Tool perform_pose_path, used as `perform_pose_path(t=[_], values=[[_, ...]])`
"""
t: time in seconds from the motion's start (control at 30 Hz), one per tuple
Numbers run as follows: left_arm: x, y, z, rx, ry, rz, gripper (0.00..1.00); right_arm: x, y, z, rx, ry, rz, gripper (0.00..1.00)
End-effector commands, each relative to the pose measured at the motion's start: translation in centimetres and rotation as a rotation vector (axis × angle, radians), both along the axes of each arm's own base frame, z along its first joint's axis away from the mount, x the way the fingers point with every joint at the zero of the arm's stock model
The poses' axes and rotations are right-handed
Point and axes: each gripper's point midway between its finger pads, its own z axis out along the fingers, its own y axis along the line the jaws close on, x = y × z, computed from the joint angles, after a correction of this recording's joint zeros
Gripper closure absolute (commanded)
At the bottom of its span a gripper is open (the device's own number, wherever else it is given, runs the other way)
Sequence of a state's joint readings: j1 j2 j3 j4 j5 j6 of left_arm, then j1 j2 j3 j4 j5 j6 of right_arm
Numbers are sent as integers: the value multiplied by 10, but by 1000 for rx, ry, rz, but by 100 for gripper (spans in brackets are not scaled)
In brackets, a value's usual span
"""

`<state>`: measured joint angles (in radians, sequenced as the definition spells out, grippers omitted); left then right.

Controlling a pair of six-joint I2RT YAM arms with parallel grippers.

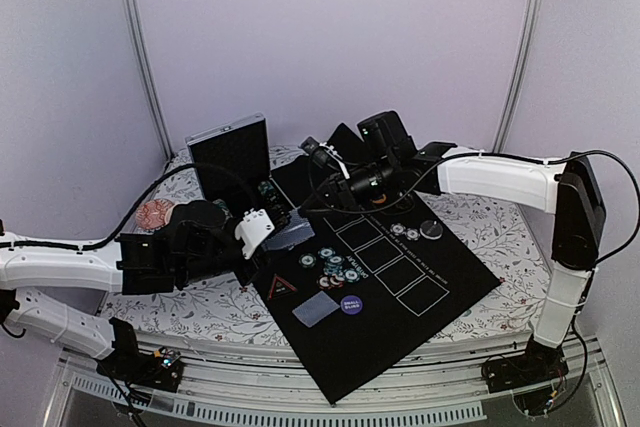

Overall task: Distribute texas hold em gaming equipment
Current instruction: Pick up the poker card from the face-down deck piles, then distribute the poker card in the big blind area.

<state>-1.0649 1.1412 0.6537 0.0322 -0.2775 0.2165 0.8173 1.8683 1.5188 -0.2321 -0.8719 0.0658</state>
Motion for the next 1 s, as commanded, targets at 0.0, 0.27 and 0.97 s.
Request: perform_pose_path(t=[0.0,0.27,0.97], values=[[1,-9,16,-43,-31,-12,58,-4,0,-4,-30,9,27,97],[0,-7,15,-42,-22,-10,58,3,-14,18,-2,-77,5,98],[0,-5,14,-45,-18,-1,58,214,-150,12,38,-2,-597,98]])
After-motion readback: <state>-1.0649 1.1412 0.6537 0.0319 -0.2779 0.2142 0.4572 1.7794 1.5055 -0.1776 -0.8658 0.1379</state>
